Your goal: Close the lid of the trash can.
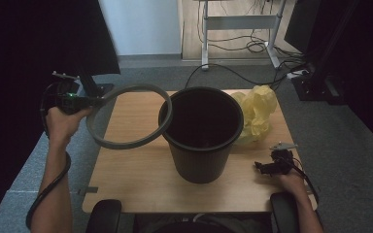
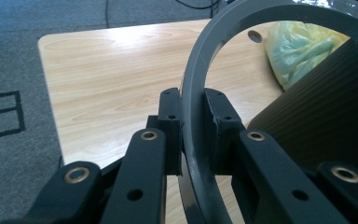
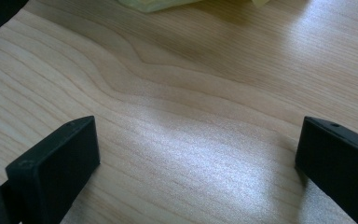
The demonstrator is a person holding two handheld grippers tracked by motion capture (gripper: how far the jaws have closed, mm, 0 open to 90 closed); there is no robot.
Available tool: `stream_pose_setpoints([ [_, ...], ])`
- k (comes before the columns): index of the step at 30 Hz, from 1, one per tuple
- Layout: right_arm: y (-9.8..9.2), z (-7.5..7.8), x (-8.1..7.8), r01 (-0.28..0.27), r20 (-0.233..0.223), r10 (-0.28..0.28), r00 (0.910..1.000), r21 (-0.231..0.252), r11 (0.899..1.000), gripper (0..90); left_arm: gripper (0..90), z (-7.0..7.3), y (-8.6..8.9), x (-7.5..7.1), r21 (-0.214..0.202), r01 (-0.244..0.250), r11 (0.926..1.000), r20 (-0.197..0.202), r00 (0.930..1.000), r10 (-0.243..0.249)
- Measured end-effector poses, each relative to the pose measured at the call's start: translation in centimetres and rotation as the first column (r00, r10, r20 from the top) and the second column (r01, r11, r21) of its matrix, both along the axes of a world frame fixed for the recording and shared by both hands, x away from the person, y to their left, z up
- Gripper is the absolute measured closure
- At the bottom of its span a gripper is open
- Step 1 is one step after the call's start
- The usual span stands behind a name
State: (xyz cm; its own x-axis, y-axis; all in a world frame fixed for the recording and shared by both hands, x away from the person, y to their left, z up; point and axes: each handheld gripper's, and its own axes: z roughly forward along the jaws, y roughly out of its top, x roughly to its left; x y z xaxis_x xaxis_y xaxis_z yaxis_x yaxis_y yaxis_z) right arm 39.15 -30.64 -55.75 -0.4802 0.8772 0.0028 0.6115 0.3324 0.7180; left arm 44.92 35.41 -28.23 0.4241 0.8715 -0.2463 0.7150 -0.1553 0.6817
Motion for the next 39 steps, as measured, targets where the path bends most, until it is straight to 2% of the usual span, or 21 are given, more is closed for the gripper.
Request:
stream_pose_setpoints([
  [12,0.0,0.0,0.0,0.0,0.0,0.0,1.0,0.0,1.0,0.0,78.0,0.0,-3.4,1.0,0.003,0.064,0.998,0.002,0.998,-0.064],
  [20,0.0,0.0,0.0,0.0,0.0,0.0,1.0,0.0,1.0,0.0,78.0,-0.4,-5.6,1.7,-0.009,0.102,0.9947,-0.004,0.9948,-0.102],
  [30,0.0,0.0,0.0,0.0,0.0,0.0,1.0,0.0,1.0,0.0,78.0,-0.3,-8.7,2.3,-0.005,0.155,0.9878,0.01,0.9878,-0.155],
  [39,0.0,0.0,0.0,0.0,0.0,0.0,1.0,0.0,1.0,0.0,77.8,0.3,-11.3,2.8,0.016,0.194,0.9809,0.021,0.9807,-0.194],
])
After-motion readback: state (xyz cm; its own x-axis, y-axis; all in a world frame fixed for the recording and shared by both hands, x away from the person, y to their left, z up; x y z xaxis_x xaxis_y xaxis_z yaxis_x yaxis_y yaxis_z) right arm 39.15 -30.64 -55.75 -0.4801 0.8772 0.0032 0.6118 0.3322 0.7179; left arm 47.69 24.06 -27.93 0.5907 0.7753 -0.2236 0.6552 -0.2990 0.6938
